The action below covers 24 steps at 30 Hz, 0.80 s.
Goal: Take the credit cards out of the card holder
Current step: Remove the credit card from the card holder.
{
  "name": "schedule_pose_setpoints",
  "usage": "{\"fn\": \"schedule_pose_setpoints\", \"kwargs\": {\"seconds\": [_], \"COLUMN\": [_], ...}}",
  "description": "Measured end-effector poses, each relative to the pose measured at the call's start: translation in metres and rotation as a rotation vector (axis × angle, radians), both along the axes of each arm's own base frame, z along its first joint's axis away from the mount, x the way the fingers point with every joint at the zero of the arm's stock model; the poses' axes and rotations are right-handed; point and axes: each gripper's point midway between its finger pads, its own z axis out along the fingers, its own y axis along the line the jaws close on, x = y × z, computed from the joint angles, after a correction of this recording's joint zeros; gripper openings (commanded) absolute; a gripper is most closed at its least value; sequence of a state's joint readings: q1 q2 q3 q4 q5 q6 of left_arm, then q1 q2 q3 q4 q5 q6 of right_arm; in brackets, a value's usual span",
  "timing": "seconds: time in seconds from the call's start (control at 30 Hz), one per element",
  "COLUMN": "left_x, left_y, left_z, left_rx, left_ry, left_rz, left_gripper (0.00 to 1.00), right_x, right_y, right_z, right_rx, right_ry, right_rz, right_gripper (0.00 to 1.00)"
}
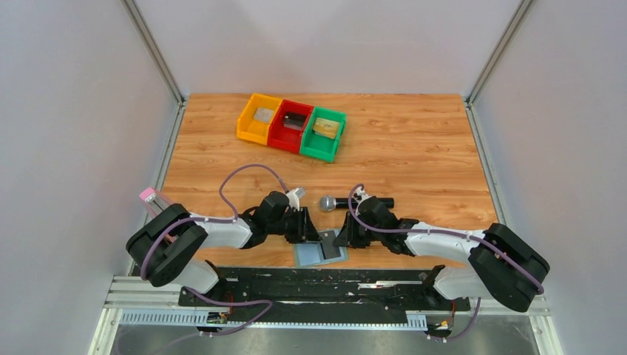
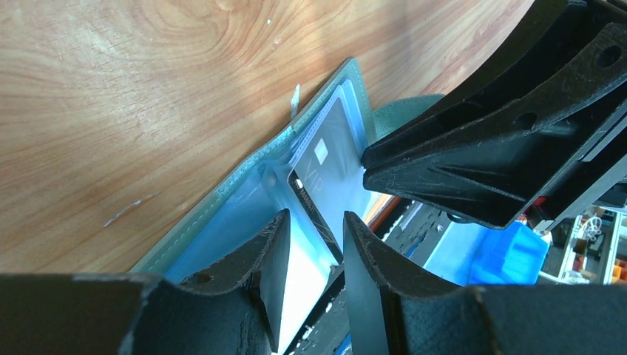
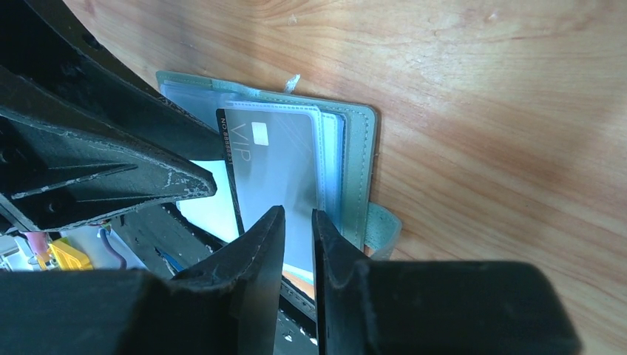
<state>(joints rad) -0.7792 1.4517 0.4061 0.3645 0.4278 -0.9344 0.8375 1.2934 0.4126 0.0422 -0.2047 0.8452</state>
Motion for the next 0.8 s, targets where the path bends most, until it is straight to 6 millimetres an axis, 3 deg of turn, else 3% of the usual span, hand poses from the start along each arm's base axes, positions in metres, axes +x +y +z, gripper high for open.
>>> {"fn": "schedule_pose_setpoints", "kwargs": {"seconds": [0.23,0.43,0.5,0.8], "left_x": [-0.0001,-0.0023,-0.0028,-0.0023], "left_y": [-0.0041,-0.0051,-0.0046,-0.0032], "left_z": [-0.0017,-0.0013,-0.0018,0.0065], "left_rx": [-0.026,-0.043,-0.044,-0.059], "left_ry": [-0.004,0.011,0.018,0.021], "left_rz": [-0.002,0.004,0.01,0.038], "left_gripper": [0.34,0.14,0.01,0.0], "right_x": [-0.0005,-0.0007,-0.0008,-0.0008], "right_y": [0.0009,0.0012,0.0012,0.0009], "right_z": [0.0001,-0.0004,-0.0006,-0.0009], "right_rx": [0.012,0.019,0.021,0.022], "right_ry": [0.001,0.001,0.002,0.004], "right_rz": [-0.002,-0.006,-0.008,-0.012], "right_gripper": [0.2,0.2,0.19,0.18]}}
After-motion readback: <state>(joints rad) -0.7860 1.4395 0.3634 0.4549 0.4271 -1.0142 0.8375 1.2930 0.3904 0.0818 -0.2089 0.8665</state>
